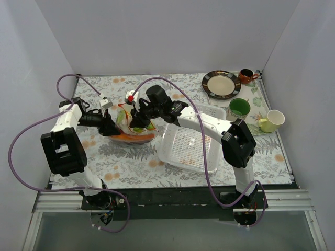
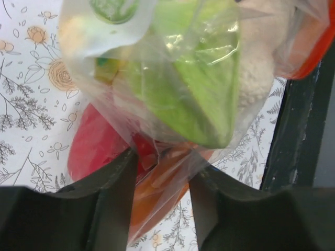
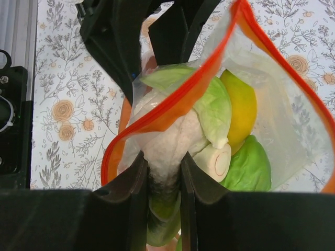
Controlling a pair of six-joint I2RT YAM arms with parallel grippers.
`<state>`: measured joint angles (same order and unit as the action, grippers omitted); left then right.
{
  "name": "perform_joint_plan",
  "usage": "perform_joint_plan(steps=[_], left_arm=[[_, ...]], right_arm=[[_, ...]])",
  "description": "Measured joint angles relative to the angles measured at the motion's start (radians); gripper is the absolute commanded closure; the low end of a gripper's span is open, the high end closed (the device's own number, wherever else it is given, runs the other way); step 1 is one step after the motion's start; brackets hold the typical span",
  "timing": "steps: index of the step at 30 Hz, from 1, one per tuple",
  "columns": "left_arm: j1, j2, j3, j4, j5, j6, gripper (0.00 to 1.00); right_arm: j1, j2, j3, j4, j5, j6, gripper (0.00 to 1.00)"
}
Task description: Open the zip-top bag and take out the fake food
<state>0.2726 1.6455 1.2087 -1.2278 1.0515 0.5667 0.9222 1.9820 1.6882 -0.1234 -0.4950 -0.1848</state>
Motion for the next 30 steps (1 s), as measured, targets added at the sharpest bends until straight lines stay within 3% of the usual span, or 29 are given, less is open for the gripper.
perform_joint_plan(steps=[3,5,8,14,18,20,25,30], left_arm=[[-0.003,0.056,0.062,-0.061,-0.003,0.005,0.7],[-0.007,0.098,0.096,-0.093,-0.008,0.008,0.7],[-0.009,0.107,0.096,-0.114,-0.022,0.011,0.7],[-0.009,0.075,0.089,-0.11,-0.052,0.014,0.67],[-0.009,0.074,0.089,-0.122,-0.075,0.025,0.65],[-0.009,0.074,0.088,-0.125,-0.086,0.029,0.65],[-0.009,0.074,0.072,-0.127,-0.106,0.036,0.64],[-0.009,0.074,0.065,-0.127,-0.116,0.04,0.61]], right_arm=[[0.0,-0.003,-0.002,0.0,0.011,-0.002,0.83],[0.0,-0.005,-0.005,0.0,0.029,-0.006,0.76],[0.0,-0.01,-0.018,-0.004,0.047,-0.019,0.55],[0.002,-0.024,-0.027,-0.002,0.047,-0.035,0.56],[0.002,-0.026,-0.038,0.005,0.039,-0.028,0.66],[0.001,-0.026,-0.048,0.019,0.035,-0.027,0.67],[-0.001,-0.035,-0.062,0.022,0.031,-0.028,0.46],[-0.016,-0.071,-0.101,0.027,0.023,-0.028,0.36]])
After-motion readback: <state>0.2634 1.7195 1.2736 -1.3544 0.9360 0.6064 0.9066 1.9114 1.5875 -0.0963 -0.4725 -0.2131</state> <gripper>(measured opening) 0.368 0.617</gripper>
